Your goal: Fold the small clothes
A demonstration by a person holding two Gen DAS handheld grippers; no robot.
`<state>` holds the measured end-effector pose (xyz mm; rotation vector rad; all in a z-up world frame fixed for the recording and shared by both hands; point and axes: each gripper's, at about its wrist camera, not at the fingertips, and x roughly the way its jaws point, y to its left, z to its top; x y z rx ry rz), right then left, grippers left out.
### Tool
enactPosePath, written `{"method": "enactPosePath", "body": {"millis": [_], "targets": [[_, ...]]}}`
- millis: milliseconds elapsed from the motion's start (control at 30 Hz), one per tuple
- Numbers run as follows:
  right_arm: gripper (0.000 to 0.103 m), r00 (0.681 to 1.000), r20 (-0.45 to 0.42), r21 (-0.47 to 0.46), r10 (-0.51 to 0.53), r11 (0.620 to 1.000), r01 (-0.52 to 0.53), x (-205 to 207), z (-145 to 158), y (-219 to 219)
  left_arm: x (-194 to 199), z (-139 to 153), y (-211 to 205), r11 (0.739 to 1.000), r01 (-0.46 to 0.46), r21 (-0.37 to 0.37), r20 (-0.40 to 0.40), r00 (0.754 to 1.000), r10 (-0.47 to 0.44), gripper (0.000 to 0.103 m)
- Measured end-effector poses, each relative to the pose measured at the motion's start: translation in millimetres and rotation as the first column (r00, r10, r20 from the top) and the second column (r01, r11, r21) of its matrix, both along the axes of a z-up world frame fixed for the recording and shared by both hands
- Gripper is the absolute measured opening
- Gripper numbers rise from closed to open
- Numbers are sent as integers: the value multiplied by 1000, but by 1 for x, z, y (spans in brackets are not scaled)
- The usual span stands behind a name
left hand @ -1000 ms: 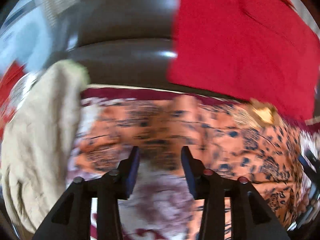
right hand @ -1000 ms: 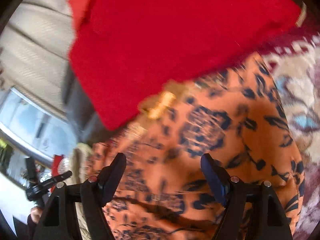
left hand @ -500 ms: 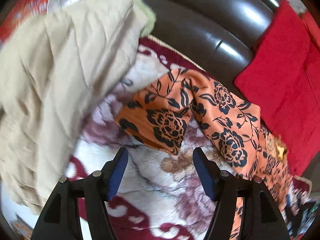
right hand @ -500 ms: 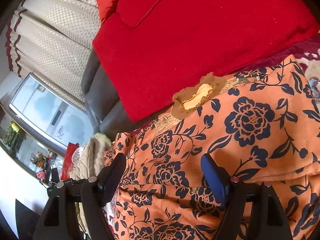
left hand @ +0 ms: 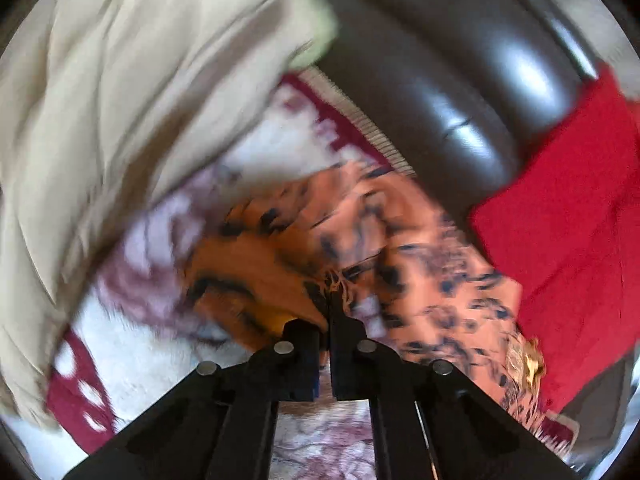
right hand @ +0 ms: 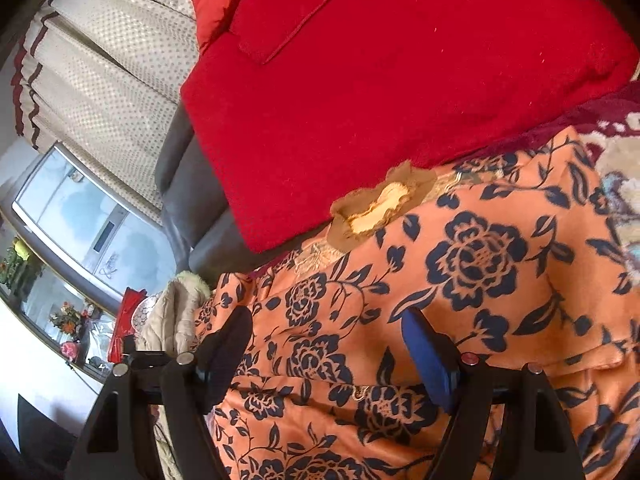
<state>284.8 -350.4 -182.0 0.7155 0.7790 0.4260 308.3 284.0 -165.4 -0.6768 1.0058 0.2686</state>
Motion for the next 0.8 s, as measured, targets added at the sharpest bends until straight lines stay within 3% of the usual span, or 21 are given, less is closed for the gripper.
{"method": "enactPosePath", "body": {"millis": [167, 233, 300, 400, 433, 567, 600, 633, 667, 700, 733, 800], "targets": [[80, 999, 22, 15, -47, 999, 47, -5, 5, -15, 17, 90, -65, 969, 215, 121, 40, 974, -221, 3], [80, 997, 26, 29, -68, 997, 68, -5, 8, -22, 25, 128, -109, 929, 323, 182, 50, 940, -337, 3], [80, 995, 29, 51, -91, 995, 90, -7, 10, -30, 31, 164, -167, 858, 443, 261, 42, 883, -468, 3], [80, 992, 35, 69, -120, 991, 117, -9, 14, -40, 35, 195, -242, 747, 572, 339, 21, 790, -613, 3], [80, 991, 37, 75, -130, 989, 127, -10, 15, -44, 39, 204, -274, 701, 617, 357, 15, 747, -665, 3], [80, 985, 38, 111, -167, 981, 162, -14, 17, -62, 43, 230, -366, 587, 716, 377, 48, 618, -785, 3], [80, 984, 35, 118, -176, 978, 171, -15, 16, -67, 42, 235, -387, 560, 736, 379, 57, 586, -809, 7], [80, 982, 33, 122, -185, 976, 180, -15, 16, -71, 43, 236, -407, 527, 762, 376, 49, 552, -833, 20], [80, 980, 29, 128, -195, 973, 190, -16, 16, -76, 41, 238, -421, 506, 776, 378, 36, 533, -845, 30], [80, 979, 22, 133, -203, 971, 198, -16, 15, -81, 39, 240, -433, 488, 783, 387, 23, 521, -854, 51], [80, 978, 13, 140, -210, 969, 206, -16, 14, -85, 34, 242, -444, 468, 784, 408, 18, 505, -863, 60], [80, 976, -7, 163, -220, 962, 218, -16, 12, -94, 26, 245, -449, 442, 790, 426, 32, 475, -880, 61]]}}
